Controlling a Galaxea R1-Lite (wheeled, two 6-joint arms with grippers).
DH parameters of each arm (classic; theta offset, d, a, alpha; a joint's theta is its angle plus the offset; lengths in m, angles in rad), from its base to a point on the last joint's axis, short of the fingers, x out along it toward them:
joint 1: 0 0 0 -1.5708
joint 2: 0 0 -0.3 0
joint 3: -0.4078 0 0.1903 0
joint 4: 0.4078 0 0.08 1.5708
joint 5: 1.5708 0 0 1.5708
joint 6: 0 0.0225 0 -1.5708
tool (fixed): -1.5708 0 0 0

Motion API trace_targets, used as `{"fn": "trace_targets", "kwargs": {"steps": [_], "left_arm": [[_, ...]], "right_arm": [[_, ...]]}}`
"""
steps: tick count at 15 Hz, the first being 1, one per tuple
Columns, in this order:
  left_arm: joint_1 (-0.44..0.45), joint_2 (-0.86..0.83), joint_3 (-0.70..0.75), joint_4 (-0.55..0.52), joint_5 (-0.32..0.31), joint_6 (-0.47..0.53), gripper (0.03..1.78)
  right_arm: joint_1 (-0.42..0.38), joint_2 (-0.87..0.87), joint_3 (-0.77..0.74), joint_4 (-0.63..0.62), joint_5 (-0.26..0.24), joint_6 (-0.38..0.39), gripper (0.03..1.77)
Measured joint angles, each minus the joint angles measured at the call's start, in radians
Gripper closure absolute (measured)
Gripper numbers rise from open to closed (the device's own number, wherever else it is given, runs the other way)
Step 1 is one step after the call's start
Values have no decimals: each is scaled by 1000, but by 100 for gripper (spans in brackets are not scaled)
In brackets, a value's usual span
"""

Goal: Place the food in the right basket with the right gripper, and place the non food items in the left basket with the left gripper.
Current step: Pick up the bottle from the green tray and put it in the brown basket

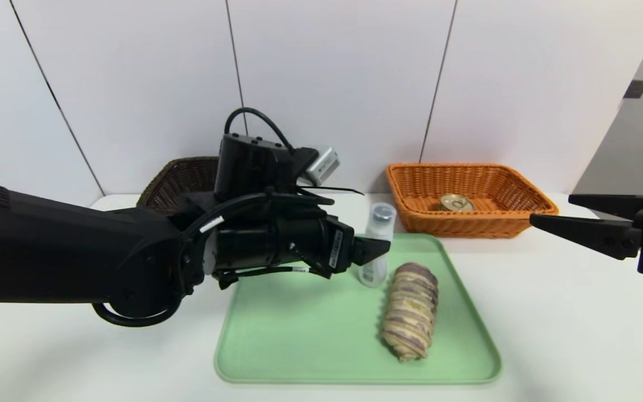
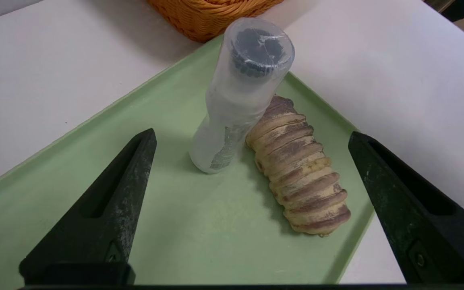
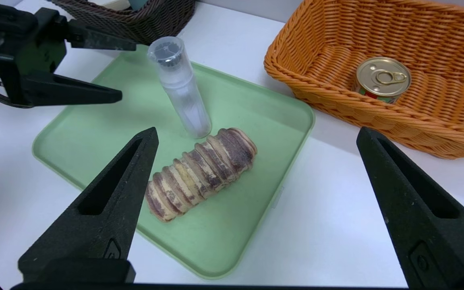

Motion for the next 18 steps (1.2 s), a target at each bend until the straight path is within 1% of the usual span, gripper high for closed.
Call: {"fn": "trace_targets", "kwargs": {"steps": [4, 7, 9, 12, 15, 18], "left_arm": [[-30, 52, 5, -90, -30, 50, 12], [-41, 104, 5, -158, -32, 92, 12], [-44, 138, 0, -201, -28, 95, 12], [-45, 186, -6, -230, -24, 96, 12], [-45, 238, -21, -290, -16, 96, 12], [-45, 275, -54, -293, -14, 96, 12]], "right_arm": [[-3, 2, 2, 0, -2, 1, 10], [-12, 2, 5, -1, -3, 2, 10], [-14, 1, 13, -1, -4, 1, 10], [-15, -1, 15, -1, -4, 0, 10], [-15, 0, 15, -6, -4, -1, 10], [-15, 0, 15, -6, -3, -1, 10]]}}
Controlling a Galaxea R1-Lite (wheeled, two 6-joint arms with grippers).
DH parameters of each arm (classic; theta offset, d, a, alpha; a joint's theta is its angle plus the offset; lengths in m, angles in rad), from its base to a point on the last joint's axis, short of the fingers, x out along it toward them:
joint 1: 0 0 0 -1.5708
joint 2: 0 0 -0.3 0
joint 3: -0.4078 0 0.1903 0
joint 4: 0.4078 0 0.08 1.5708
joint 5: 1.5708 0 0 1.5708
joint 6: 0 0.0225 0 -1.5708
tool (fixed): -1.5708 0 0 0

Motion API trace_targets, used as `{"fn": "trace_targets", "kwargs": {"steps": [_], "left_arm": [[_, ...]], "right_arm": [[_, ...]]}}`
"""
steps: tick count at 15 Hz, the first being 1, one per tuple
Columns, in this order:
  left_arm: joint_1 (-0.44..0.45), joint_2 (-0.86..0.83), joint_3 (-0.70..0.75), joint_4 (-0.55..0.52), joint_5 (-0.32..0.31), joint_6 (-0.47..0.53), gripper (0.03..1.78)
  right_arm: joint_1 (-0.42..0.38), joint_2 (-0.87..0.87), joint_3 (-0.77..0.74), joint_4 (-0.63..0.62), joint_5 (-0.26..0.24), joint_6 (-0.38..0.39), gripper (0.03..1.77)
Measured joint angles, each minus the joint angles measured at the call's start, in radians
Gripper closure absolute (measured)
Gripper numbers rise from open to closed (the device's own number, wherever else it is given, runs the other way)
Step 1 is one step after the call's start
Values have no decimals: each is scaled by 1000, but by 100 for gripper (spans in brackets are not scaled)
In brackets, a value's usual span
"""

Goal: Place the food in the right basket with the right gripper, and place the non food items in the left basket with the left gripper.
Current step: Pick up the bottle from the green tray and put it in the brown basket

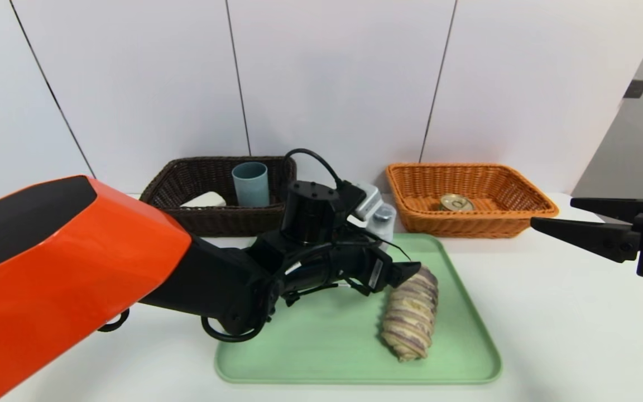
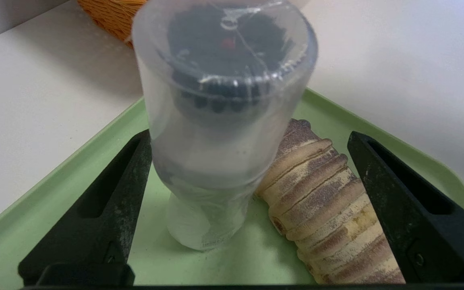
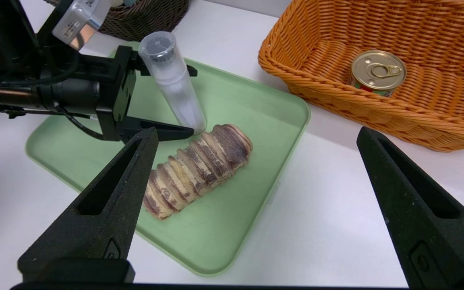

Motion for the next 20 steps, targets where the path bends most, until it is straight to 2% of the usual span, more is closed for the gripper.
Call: {"fn": "trace_targets", "kwargs": {"steps": [2, 3, 6, 11, 17, 20], "left_arm": [[0, 13, -21, 9, 4, 0, 12], [0, 19, -29, 11, 13, 0, 20], [0, 40, -48, 6, 61, -1, 68], [-1, 39, -58, 12, 74, 0, 127], [0, -61, -58, 73, 81, 0, 127], [17, -133, -71, 116, 124, 0, 127]], "right_arm": [[0, 0, 0, 0, -1, 0, 10], [0, 0, -1, 0, 0, 0, 10], [0, 0, 0, -1, -1, 0, 10], [1, 0, 0, -1, 0, 0, 10], [1, -10, 2, 2, 1, 1, 10], [1, -16, 2, 0, 2, 1, 10]]}}
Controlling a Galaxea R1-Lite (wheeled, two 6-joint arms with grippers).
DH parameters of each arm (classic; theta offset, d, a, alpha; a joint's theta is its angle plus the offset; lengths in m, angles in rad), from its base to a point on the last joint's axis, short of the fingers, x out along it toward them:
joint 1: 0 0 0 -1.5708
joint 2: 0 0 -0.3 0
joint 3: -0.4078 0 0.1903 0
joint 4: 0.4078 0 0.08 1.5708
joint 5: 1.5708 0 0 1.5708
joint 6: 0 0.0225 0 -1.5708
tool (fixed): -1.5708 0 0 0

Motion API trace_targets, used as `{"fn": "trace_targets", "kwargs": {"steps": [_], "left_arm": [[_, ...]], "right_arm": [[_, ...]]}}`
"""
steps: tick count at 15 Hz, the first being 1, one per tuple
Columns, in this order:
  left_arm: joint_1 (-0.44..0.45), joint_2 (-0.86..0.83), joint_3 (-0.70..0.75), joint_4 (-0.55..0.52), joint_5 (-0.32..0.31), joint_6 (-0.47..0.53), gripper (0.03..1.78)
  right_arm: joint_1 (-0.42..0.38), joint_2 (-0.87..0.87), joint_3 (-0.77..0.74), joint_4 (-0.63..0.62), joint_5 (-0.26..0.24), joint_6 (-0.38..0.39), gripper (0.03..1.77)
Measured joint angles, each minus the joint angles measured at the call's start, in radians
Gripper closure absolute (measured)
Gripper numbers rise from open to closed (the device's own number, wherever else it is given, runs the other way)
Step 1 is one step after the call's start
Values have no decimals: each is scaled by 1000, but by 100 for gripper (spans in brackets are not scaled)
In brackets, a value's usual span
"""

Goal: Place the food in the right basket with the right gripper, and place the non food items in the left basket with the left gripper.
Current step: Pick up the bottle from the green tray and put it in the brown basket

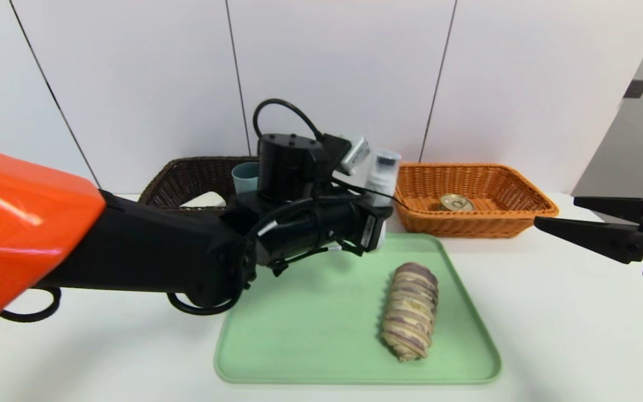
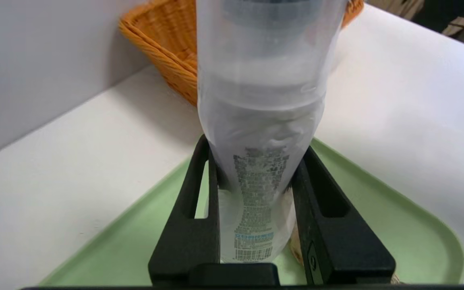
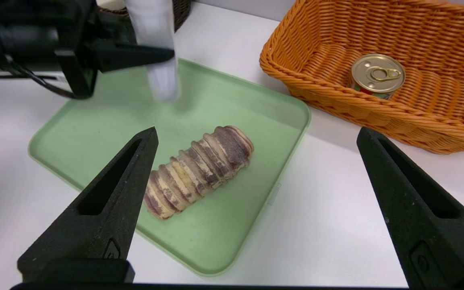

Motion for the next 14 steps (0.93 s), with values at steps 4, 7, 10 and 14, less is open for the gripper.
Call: {"fn": "trace_targets", "kwargs": {"steps": [4, 7, 10, 14], "left_arm": [[96, -120, -61, 143, 18, 0, 127], [216, -187, -74, 201, 18, 3, 127], [354, -220, -71, 218, 19, 45, 127], [514, -213, -64, 219, 19, 57, 127]], "right_arm": [[8, -6, 0, 0, 4, 0, 9], [11, -8, -1, 2, 2, -1, 9], [12, -8, -3, 10, 1, -12, 9], [12, -7, -3, 10, 1, -23, 9]]}}
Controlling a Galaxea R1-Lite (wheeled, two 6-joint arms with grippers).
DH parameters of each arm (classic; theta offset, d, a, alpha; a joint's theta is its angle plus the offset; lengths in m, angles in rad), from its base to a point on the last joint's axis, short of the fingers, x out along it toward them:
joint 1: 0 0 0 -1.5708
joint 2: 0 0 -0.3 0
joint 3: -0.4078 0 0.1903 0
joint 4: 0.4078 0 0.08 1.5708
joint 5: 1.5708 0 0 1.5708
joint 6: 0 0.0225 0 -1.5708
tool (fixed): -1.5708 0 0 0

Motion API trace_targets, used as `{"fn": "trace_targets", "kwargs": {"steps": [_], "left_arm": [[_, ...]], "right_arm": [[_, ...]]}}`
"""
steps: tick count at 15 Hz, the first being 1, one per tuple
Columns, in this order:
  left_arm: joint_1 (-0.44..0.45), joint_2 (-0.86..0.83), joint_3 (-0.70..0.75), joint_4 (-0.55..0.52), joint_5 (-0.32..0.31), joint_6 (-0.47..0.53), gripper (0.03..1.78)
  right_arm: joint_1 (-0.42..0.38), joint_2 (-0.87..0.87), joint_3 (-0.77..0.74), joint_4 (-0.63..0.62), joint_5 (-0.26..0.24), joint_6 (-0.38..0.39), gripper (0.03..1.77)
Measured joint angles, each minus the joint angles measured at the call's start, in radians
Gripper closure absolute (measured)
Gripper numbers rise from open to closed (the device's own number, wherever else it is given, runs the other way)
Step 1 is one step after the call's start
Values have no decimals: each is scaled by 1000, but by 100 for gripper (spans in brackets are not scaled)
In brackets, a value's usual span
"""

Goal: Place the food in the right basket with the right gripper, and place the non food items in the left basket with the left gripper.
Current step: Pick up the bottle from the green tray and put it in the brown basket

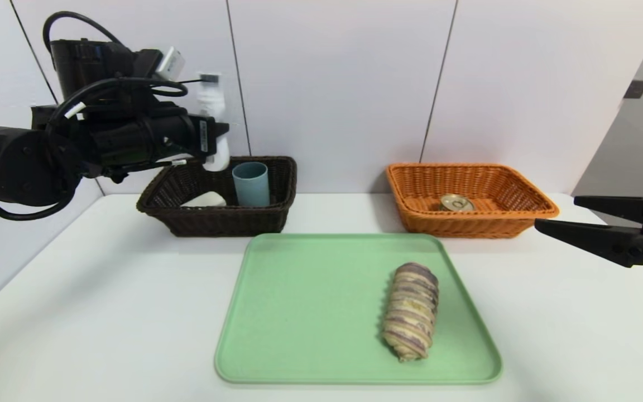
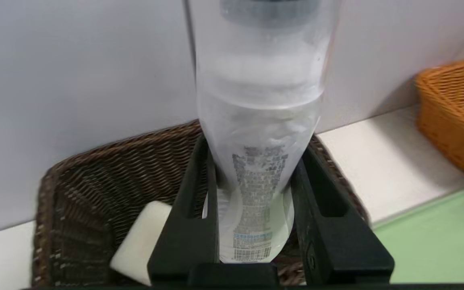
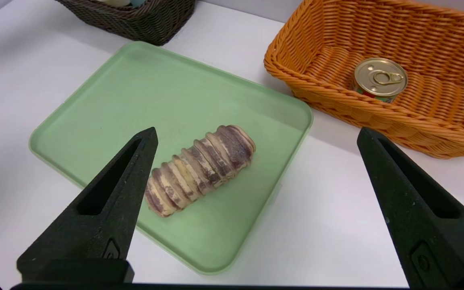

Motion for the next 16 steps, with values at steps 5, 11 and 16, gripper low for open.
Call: {"fn": "trace_targets", "kwargs": {"steps": [5, 11, 16], "left_arm": [[112, 53, -1, -18, 0, -11, 127], [155, 180, -6, -162, 0, -30, 127], [170, 268, -22, -203, -1, -31, 127]], "right_arm": [[0, 1, 2, 7, 0, -5, 9], [0, 1, 1, 12, -3, -4, 9], [0, 0, -12, 21, -5, -9, 9]]}}
